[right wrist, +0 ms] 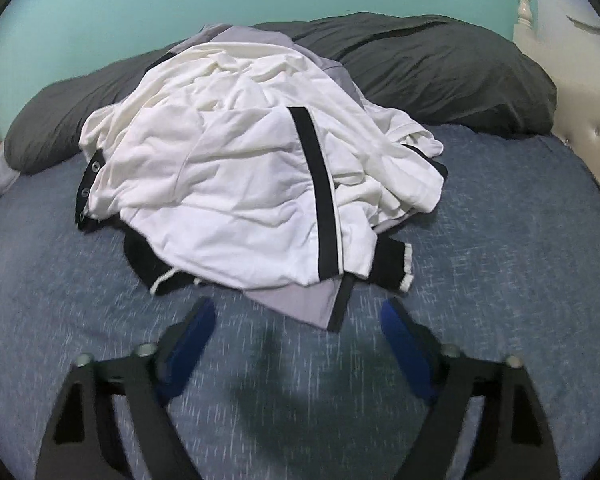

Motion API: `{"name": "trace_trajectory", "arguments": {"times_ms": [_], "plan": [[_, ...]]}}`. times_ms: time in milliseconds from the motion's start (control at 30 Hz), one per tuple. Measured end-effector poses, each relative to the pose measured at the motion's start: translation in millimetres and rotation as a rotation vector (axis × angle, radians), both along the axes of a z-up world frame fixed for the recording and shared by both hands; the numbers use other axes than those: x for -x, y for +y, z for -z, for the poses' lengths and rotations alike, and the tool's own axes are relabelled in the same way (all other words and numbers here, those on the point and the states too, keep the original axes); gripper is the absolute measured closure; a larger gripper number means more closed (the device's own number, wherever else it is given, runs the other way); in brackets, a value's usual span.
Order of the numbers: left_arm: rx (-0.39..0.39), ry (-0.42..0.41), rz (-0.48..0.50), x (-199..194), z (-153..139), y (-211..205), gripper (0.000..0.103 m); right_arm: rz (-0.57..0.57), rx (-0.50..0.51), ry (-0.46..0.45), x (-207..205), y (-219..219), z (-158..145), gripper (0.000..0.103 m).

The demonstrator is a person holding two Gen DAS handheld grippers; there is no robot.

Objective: Fold clothes
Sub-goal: 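Move the right tool to the clothes pile and close it on the white garment, then pull the white garment out of the pile with the right tool, dragging it across the bed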

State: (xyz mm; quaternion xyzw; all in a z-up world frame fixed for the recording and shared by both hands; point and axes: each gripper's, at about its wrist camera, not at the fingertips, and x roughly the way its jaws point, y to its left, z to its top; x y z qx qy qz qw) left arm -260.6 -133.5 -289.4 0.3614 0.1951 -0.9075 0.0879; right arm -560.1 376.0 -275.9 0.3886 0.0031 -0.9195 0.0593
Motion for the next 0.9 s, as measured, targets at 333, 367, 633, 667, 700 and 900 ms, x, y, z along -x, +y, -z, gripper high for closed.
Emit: {"name": "trace_trajectory", "arguments": {"times_ms": [333, 367, 633, 667, 700, 900], "plan": [[-0.009, -0.027, -0.041, 12.2, 7.2, -19.7, 0.0, 0.026, 0.003, -0.021, 28.1, 1.8, 17.3, 0.04], [-0.008, -0.03, -0.039, 14.2, 7.5, -20.7, 0.0, 0.029, -0.002, -0.026, 29.9, 2.1, 19.2, 0.044], [0.002, -0.053, -0.026, 33.5, 12.9, -32.5, 0.0, 0.018, 0.019, -0.028, 44.1, 5.9, 24.2, 0.068], [0.005, -0.057, -0.024, 36.8, 13.9, -34.1, 0.0, 0.02, 0.02, -0.031, 45.9, 6.6, 25.1, 0.076], [0.003, -0.057, -0.023, 39.5, 15.1, -36.2, 0.0, 0.022, 0.024, -0.036, 48.1, 7.7, 26.5, 0.082], [-0.019, -0.086, -0.032, 51.0, 26.2, -45.1, 0.0, 0.003, 0.037, 0.004, 48.6, 10.1, 23.8, 0.099]]}}
